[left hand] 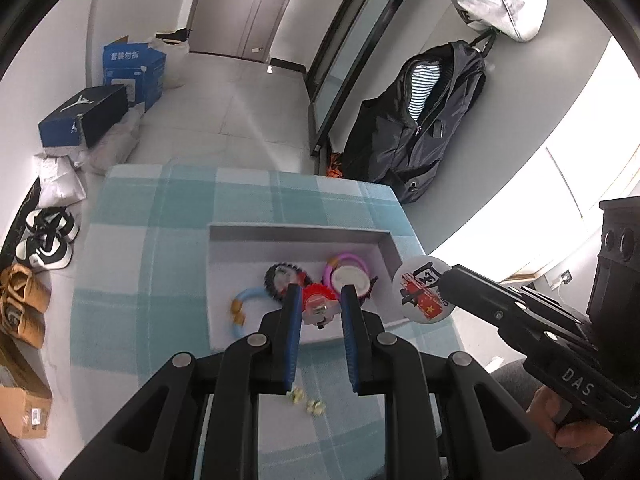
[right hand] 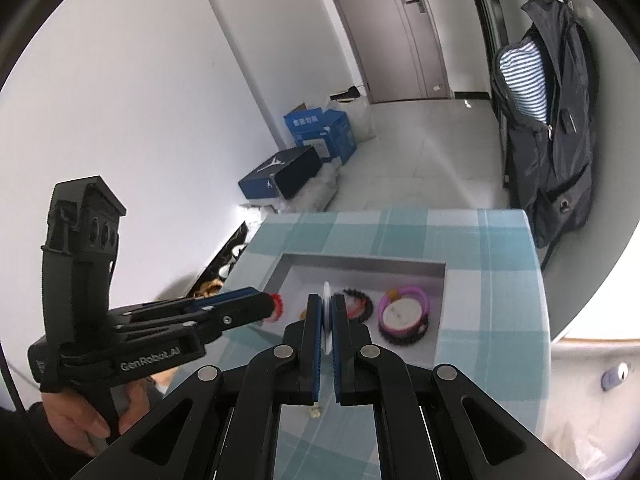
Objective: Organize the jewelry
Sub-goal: 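Lower the charm cluster and logo badge into the grey box and open both grippers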
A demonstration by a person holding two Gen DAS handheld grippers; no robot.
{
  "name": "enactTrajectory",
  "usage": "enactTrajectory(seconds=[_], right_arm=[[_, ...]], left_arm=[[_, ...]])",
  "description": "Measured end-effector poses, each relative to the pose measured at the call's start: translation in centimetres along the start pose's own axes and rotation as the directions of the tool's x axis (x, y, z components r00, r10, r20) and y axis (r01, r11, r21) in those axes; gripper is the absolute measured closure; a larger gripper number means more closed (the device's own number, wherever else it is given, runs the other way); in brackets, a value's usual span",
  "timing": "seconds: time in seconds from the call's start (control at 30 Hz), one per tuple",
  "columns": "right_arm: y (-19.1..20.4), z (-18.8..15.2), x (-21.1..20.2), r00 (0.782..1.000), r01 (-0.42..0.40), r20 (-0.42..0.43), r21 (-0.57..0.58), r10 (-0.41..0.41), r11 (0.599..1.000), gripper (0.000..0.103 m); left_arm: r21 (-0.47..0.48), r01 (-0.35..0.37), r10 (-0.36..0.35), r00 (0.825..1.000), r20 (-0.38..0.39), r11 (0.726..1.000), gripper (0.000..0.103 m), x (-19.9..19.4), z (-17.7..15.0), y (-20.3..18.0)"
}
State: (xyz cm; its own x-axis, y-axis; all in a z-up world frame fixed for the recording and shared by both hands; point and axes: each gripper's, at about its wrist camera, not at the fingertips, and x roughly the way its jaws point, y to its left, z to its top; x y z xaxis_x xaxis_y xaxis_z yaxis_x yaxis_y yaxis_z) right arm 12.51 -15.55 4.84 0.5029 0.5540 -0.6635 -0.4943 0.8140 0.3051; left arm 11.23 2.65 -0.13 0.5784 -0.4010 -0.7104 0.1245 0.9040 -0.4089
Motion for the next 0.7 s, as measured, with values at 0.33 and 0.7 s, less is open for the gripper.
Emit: enactTrajectory(seconds=[0.33,0.7], right_arm=[[-2.7,1.1,1.5,1.0,-0.013,-0.008,0.031,0.013,0.999,0.099],[-4.7,1.2,3.1,0.999,-0.04,-0.03,0.064,0.042,0.997,0.099]], left_arm=[[-0.01,0.004,-0.004,0.999,-0.032,1.0,0.088,3.3,2.2,-0.9],[-0.037,-0.003,0.0,0.997,-0.074,0.999,0.088,6.2,2.7,-1.0]])
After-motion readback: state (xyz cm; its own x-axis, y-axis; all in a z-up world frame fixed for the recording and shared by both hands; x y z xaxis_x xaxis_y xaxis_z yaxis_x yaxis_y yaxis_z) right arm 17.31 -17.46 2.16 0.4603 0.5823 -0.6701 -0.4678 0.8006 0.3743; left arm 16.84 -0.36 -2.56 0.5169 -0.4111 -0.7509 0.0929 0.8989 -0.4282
